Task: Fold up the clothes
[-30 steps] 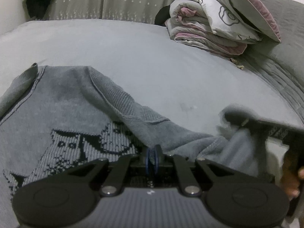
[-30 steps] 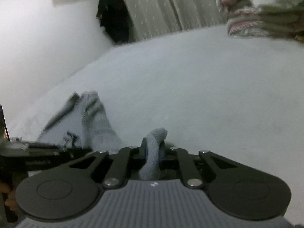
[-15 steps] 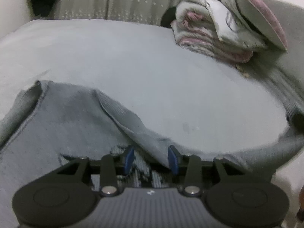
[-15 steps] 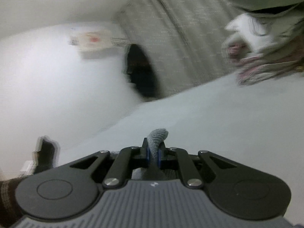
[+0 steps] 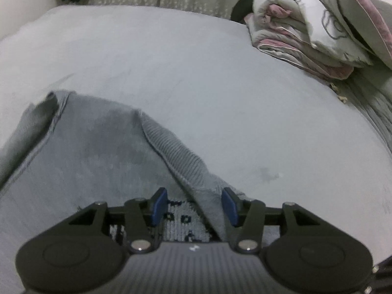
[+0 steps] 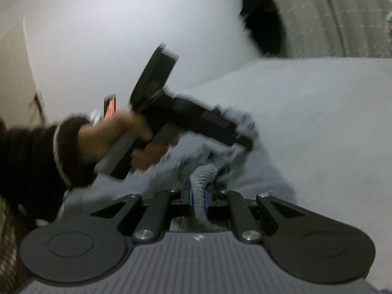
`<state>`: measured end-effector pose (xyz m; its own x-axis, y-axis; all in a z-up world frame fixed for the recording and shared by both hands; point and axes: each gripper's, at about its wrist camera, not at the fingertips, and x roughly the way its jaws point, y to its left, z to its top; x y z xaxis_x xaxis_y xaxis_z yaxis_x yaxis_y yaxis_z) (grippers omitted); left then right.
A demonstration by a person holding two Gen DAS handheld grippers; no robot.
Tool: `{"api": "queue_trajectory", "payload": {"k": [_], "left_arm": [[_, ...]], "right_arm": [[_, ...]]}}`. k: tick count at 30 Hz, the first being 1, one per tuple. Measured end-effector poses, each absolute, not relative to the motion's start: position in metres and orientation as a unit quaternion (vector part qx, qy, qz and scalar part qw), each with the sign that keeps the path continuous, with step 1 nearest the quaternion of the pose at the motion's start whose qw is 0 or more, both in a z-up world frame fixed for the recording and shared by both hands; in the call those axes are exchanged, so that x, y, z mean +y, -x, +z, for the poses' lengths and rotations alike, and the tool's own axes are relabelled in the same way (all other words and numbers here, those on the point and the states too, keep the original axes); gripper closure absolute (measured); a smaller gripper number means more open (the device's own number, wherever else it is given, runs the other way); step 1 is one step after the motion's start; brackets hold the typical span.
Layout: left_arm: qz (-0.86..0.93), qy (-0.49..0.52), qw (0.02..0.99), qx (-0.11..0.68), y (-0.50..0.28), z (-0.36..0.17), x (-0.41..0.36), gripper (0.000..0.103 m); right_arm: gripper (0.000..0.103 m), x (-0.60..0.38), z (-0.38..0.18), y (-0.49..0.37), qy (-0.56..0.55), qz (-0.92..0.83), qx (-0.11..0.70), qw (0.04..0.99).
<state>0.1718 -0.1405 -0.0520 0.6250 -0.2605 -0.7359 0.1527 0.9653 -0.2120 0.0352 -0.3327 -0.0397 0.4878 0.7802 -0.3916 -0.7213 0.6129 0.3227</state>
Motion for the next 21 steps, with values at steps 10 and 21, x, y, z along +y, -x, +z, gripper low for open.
{"api": "queue_trajectory", "payload": {"k": [10,21], "left_arm": [[-0.153,0.081,0.912,0.372,-0.152,-0.042,-0.128,0.098],[-0.162,0.098,0.902,0.389,-0.115,-0.046,-0.082,0.098]], "right_arm": [[0.078,-0.327,-0.041,-0.048,-0.026,0.428,0.285,0.858],[0.033,-0.367,-0.031,-0.058,-0.14,0.387,0.218,0.885]]}}
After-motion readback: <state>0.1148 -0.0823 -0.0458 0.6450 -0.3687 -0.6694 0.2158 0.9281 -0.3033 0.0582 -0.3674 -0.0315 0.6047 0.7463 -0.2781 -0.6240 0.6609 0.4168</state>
